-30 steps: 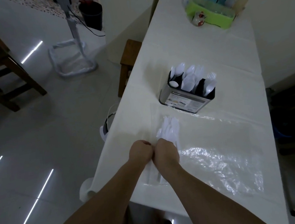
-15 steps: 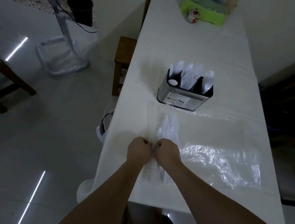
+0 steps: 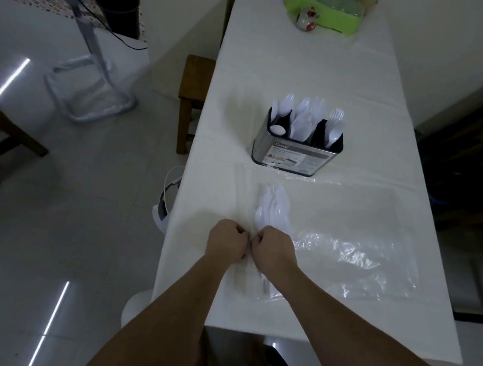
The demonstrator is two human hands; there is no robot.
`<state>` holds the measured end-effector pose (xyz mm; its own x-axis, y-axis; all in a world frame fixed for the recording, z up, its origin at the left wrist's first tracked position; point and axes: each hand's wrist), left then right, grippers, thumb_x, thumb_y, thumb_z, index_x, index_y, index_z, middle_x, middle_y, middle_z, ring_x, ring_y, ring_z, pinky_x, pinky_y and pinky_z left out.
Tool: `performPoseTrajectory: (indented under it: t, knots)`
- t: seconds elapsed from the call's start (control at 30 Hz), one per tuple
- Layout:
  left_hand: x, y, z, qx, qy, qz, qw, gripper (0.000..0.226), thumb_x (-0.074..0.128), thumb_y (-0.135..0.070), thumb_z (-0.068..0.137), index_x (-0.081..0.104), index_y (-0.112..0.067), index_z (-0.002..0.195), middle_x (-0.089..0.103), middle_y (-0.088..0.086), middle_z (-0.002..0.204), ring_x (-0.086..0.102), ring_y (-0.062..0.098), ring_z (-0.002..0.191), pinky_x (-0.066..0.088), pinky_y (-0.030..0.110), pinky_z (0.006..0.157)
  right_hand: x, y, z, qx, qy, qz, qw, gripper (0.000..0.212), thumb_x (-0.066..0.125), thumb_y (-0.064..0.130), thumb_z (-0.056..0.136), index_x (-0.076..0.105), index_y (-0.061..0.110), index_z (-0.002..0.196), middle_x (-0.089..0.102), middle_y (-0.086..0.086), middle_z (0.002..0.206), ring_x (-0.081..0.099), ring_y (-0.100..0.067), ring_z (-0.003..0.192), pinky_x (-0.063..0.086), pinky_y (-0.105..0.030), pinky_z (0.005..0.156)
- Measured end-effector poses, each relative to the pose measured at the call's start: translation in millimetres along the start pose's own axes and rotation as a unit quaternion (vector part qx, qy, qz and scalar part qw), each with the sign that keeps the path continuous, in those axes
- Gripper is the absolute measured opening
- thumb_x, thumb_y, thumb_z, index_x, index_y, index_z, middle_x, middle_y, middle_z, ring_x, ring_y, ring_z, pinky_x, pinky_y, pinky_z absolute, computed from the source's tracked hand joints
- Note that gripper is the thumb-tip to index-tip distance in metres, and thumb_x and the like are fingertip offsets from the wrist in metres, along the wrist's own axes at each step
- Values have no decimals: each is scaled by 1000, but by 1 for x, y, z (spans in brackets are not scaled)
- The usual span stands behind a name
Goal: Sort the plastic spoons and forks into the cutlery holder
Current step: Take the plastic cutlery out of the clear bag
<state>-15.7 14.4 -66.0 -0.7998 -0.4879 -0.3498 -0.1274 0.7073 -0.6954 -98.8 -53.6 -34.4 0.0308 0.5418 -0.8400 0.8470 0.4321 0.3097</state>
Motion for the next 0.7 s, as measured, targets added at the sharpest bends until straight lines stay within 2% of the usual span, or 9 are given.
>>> performPoseTrajectory:
  t: [0.1,0.2,0.33,0.5,0.6,0.7]
  knots:
    - [-2,0,0,-13,2,-29,999,23,58,-12,81,69,-2,64,68,14,60,69,29,59,53,27,55,0,-2,-1,-1,0,10,1000,24,43,22,94,64,10,89,68,-9,90,60,-24,80,46,-29,69]
    - [-5,0,0,-27,13,-61,998,19,60,-14,81,71,0,73,68,12,62,62,21,50,45,21,49,-2,-3,-1,-12,-4,6,1000,25,44,22,94,66,11,94,68,-7,92,62,-24,85,46,-28,71]
    - [-7,-4,-2,-32,29,-87,995,18,63,-14,82,73,0,81,71,19,73,59,20,52,43,22,45,-4,-4,-4,-29,7,13,999,22,48,26,92,66,13,95,69,-6,92,62,-23,83,49,-30,72]
    - [-14,-5,-5,-49,56,-151,986,9,67,-12,87,74,-8,91,66,8,67,50,13,45,35,18,38,-5,-11,-5,-41,13,19,999,23,55,32,93,67,15,104,69,-3,98,63,-22,95,48,-29,81]
    - [-14,-4,-4,-60,54,-176,981,7,70,-11,86,73,-15,91,69,5,69,48,13,46,34,18,38,-6,-11,-2,-36,8,10,999,22,50,22,94,69,16,103,70,-3,102,63,-23,99,46,-27,83]
    - [-11,-4,-3,-58,51,-177,981,7,68,-12,85,75,-12,89,73,8,75,49,14,47,37,20,41,-8,-10,-3,-28,-8,10,1000,27,44,19,95,69,13,104,69,-5,104,62,-25,100,47,-29,85]
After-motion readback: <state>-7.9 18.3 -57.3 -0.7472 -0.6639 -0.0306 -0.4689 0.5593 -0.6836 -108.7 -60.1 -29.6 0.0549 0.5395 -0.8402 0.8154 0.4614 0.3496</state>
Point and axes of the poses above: each hand's wrist, its own z-axis towards the middle knuckle, its own x-axis out of the palm, y = z × x
